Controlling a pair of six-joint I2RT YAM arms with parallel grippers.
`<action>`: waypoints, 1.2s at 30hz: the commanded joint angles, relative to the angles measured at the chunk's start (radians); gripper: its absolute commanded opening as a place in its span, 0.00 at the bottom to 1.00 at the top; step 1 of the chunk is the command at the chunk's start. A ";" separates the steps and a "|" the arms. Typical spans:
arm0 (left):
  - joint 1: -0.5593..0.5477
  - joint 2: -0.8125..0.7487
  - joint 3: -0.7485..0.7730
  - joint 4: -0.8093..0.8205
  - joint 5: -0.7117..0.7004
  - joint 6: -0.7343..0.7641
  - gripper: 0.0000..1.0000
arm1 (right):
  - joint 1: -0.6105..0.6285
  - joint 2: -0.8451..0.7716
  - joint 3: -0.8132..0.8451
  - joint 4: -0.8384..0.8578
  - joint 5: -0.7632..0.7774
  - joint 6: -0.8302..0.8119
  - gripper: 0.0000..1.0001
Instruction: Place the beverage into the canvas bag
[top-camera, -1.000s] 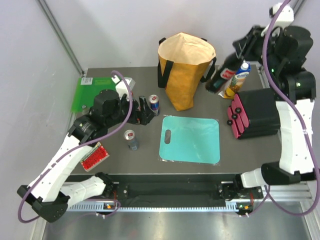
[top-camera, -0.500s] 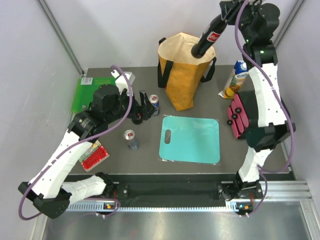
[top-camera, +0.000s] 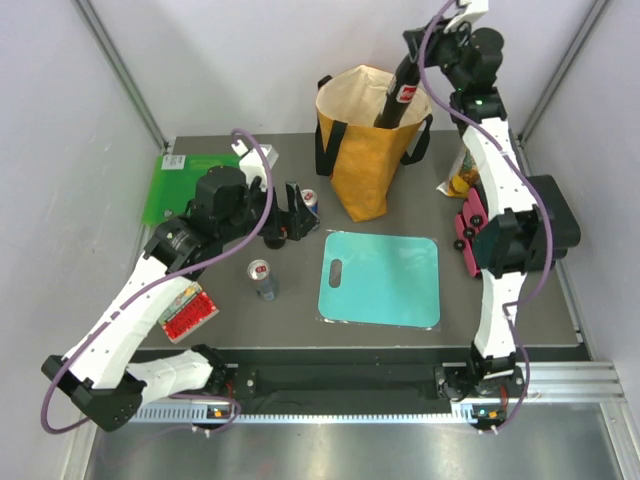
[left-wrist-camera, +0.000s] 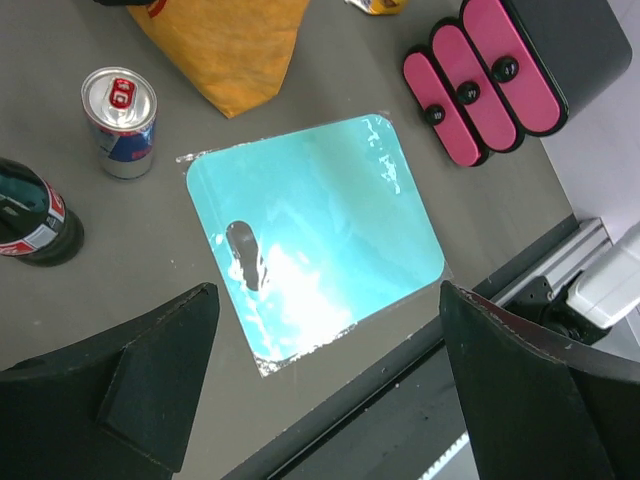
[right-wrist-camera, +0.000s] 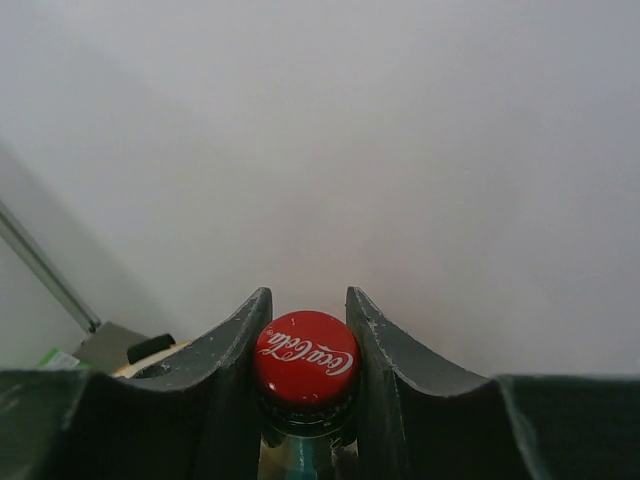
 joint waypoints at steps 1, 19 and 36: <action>-0.002 -0.051 -0.035 0.051 0.023 0.027 0.97 | 0.047 -0.044 0.028 0.329 -0.135 -0.060 0.00; -0.002 -0.036 -0.014 0.050 -0.078 0.092 0.97 | 0.168 0.172 0.000 0.456 -0.186 -0.264 0.00; -0.002 -0.034 -0.008 0.045 -0.095 0.103 0.97 | 0.160 0.226 -0.025 0.524 -0.153 -0.324 0.00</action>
